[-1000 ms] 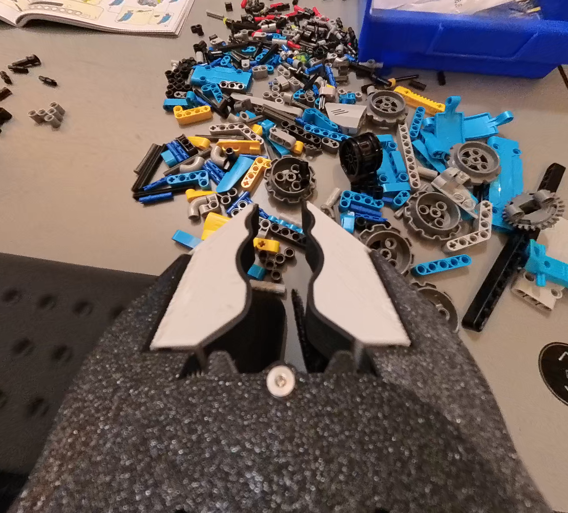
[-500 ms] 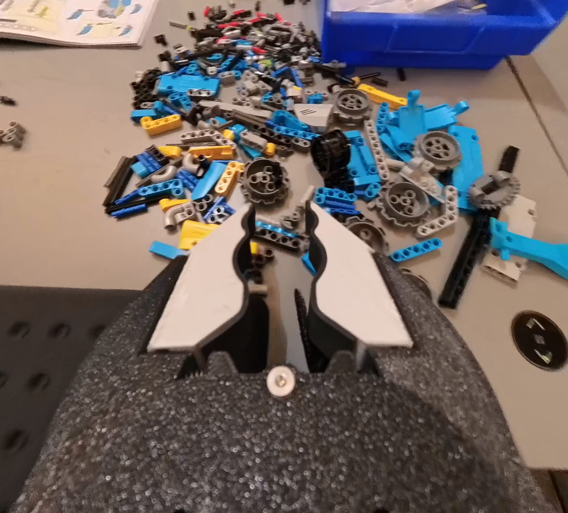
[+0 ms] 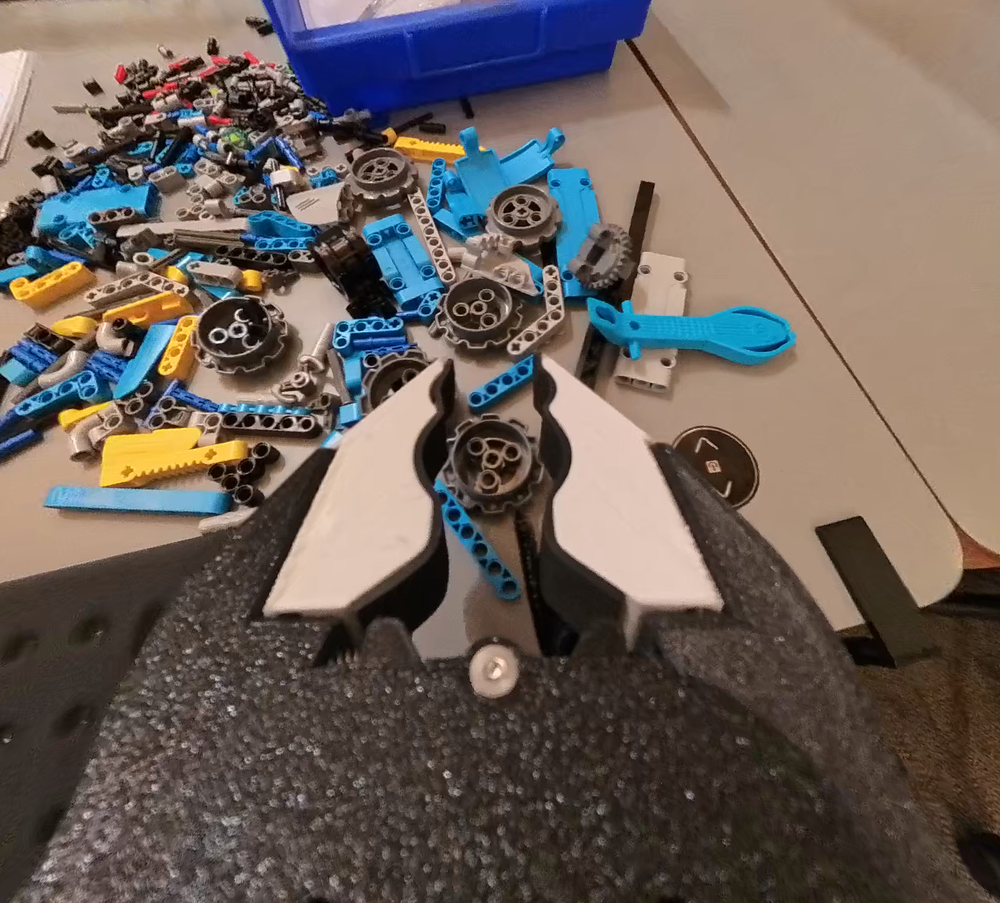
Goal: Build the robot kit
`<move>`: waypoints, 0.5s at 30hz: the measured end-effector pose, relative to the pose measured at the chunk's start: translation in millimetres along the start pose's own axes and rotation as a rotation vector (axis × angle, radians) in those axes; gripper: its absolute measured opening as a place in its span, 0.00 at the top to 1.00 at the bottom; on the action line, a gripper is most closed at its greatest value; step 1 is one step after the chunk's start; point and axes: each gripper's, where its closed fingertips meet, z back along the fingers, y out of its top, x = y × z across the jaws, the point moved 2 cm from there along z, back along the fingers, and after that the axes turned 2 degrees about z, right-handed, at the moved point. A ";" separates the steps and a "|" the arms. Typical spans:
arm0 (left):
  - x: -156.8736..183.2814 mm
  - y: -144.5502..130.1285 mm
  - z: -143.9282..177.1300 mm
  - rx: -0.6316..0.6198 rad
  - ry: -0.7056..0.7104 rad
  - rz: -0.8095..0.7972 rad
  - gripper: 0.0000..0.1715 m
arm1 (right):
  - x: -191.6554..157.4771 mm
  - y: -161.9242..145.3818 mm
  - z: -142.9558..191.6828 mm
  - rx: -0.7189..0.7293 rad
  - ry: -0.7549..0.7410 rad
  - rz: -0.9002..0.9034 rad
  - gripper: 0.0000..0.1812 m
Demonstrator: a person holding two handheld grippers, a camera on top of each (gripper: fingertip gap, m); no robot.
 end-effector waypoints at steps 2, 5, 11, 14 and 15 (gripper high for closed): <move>-0.1 -0.1 0.0 0.000 0.000 0.002 0.75 | -3.3 -0.1 -0.5 -0.002 0.001 0.019 0.84; 0.4 -0.6 -0.3 -0.003 0.004 -0.008 0.75 | -7.3 0.0 -0.4 -0.001 0.019 0.023 0.84; 0.6 -0.6 -0.3 -0.003 0.004 -0.009 0.75 | -27.7 5.4 1.7 0.031 0.093 0.077 0.84; 0.7 -0.6 -0.2 -0.003 0.002 -0.009 0.75 | -50.8 10.0 5.2 0.065 0.153 0.156 0.85; 0.7 -0.5 -0.1 -0.001 0.002 -0.009 0.75 | -59.5 11.3 6.7 0.078 0.172 0.183 0.85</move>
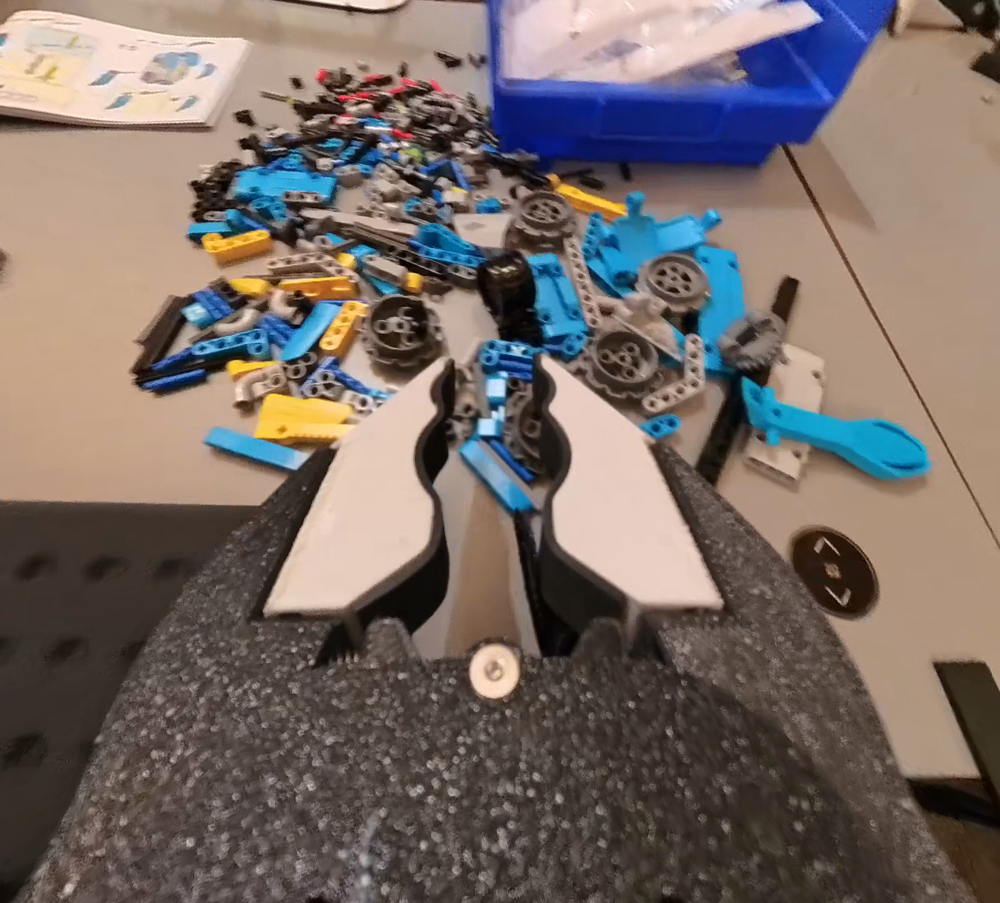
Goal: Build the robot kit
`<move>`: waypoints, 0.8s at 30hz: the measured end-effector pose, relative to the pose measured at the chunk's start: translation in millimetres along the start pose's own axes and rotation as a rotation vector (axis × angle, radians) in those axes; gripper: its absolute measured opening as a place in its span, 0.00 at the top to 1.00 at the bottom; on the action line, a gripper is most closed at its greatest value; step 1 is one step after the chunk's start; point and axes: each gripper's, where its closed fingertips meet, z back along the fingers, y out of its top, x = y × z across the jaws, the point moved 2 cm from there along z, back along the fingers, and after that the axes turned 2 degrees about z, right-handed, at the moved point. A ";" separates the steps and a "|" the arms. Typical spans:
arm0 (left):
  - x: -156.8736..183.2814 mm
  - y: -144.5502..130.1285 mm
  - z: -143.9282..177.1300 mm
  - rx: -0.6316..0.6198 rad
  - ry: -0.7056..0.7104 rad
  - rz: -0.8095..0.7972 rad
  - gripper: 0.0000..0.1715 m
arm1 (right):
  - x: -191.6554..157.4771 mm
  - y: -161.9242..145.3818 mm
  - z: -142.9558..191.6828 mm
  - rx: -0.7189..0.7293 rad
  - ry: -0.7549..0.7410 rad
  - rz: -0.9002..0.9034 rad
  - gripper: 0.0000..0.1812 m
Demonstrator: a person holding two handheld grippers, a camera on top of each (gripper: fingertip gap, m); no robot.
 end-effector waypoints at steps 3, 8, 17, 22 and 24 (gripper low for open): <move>0.1 0.4 0.6 0.004 0.001 -0.001 0.75 | -27.5 3.6 -2.3 0.005 0.057 0.079 0.85; 0.1 -0.7 -0.5 -0.005 0.006 -0.007 0.75 | -43.7 -0.8 -3.8 -0.022 0.096 0.134 0.87; 0.0 2.2 2.1 0.022 0.002 -0.003 0.75 | -49.5 2.7 -6.0 0.009 0.119 0.161 0.87; 1.7 4.0 3.6 0.036 -0.015 -0.001 0.75 | -48.6 2.1 -8.4 0.004 0.099 0.173 0.85; 2.1 4.3 3.9 0.038 -0.024 0.004 0.75 | -47.3 1.7 -9.8 -0.002 0.095 0.167 0.85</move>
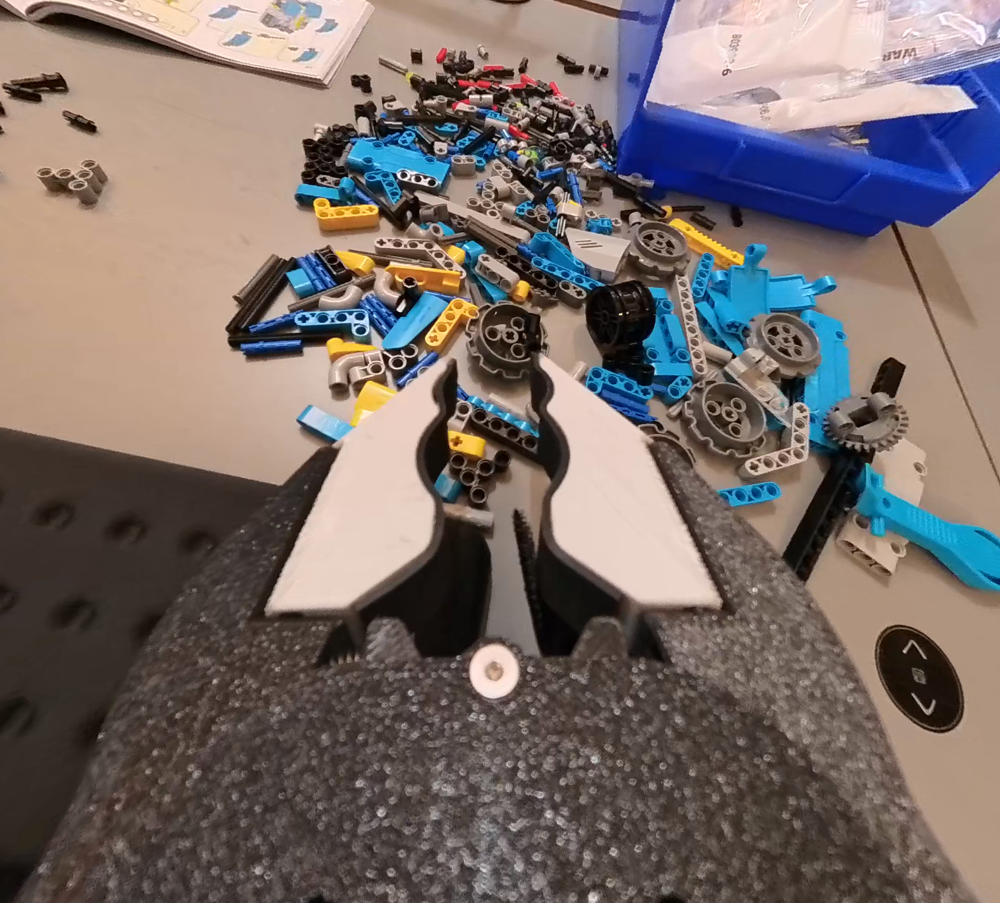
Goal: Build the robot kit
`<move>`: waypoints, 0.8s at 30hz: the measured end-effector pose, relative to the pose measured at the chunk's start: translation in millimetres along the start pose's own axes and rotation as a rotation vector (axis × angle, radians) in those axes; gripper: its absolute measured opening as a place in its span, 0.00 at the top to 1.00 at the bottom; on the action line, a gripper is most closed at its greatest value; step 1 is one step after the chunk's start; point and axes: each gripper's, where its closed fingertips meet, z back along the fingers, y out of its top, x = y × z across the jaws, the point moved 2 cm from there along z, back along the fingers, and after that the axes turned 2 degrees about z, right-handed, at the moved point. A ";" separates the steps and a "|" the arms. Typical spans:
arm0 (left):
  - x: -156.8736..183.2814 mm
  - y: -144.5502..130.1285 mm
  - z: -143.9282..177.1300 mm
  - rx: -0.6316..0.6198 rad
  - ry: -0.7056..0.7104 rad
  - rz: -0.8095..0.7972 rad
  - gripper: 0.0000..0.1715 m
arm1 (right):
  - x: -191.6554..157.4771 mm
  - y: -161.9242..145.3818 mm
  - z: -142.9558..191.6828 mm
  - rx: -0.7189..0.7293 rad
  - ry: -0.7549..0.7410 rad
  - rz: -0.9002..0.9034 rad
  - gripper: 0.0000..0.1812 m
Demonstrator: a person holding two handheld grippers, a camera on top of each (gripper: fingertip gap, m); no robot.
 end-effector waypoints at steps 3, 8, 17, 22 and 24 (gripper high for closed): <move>0.6 1.2 1.4 0.008 -0.018 0.014 0.75 | 2.4 3.8 0.0 -0.005 -0.015 -0.009 0.85; -2.8 -1.1 -1.0 -0.026 -0.034 0.065 0.75 | -9.6 45.1 11.1 0.079 -0.010 -0.019 0.86; -15.9 23.0 -30.3 -0.053 -0.119 0.206 0.83 | -100.7 93.5 -9.0 0.105 0.300 0.005 0.87; -25.7 35.6 -57.6 -0.110 -0.199 0.259 0.83 | -111.6 100.8 -39.6 0.108 0.317 0.047 0.90; -34.5 35.3 -73.3 -0.097 -0.175 0.235 0.83 | -107.7 107.9 -52.5 0.135 0.296 0.051 0.90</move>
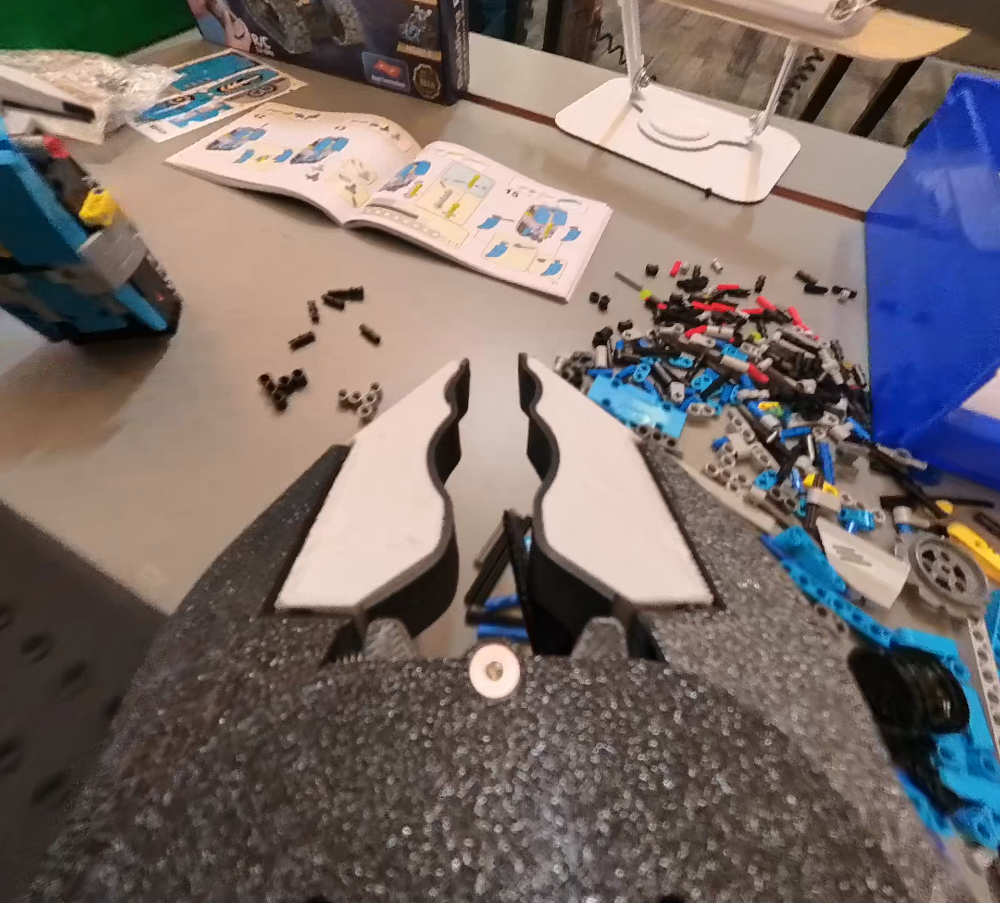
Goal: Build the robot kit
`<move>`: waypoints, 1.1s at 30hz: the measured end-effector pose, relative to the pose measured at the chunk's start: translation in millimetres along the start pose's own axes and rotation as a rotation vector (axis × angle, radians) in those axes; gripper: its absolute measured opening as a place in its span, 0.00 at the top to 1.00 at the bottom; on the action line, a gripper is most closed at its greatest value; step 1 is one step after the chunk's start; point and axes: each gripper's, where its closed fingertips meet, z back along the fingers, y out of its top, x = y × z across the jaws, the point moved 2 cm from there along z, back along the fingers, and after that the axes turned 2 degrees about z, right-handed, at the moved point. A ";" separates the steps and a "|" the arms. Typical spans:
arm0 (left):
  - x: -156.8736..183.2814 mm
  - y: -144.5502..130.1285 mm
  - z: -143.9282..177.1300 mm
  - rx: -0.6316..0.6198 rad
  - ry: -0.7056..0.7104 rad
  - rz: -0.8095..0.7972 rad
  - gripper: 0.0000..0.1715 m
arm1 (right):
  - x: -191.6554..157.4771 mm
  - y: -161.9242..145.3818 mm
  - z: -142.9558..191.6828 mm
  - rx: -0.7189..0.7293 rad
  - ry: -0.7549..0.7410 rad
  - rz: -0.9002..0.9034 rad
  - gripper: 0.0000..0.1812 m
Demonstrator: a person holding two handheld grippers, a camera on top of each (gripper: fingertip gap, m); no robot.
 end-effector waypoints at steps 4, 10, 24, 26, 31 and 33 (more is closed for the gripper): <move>-19.7 6.6 -28.7 -0.002 0.067 -0.075 0.86 | 13.9 12.0 -13.7 0.124 -0.018 0.013 0.94; -2.9 22.0 -67.5 -0.045 0.030 -0.245 0.86 | 31.0 13.7 -30.9 0.142 0.054 -0.103 0.97; 21.9 -5.3 -87.1 -0.128 0.020 -0.534 0.87 | 25.2 0.3 -43.4 0.060 0.139 -0.169 0.97; 23.0 -6.7 -87.3 -0.132 0.020 -0.550 0.87 | 25.4 -1.3 -44.9 0.051 0.136 -0.170 0.97; 21.4 -9.7 -87.1 -0.150 0.028 -0.566 0.87 | 26.7 -5.5 -47.9 0.023 0.135 -0.188 0.97; 19.0 -9.7 -87.0 -0.156 0.034 -0.553 0.87 | 27.7 -6.0 -47.8 0.020 0.129 -0.190 0.97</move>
